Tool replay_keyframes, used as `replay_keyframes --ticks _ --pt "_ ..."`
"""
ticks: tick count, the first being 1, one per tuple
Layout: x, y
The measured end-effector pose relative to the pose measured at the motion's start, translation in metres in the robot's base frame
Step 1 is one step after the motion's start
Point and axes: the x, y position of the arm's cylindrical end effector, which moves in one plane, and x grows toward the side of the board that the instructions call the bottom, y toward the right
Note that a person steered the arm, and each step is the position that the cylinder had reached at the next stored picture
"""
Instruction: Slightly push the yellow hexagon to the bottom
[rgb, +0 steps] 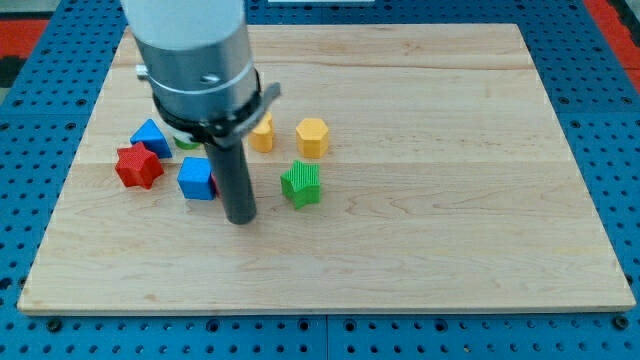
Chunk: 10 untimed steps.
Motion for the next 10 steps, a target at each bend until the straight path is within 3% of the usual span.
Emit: replay_keyframes --ticks 4,5,8,10 --pt "-0.016 0.088" --pt "-0.051 0.143" --pt "-0.129 0.106" --pt "-0.129 0.076"
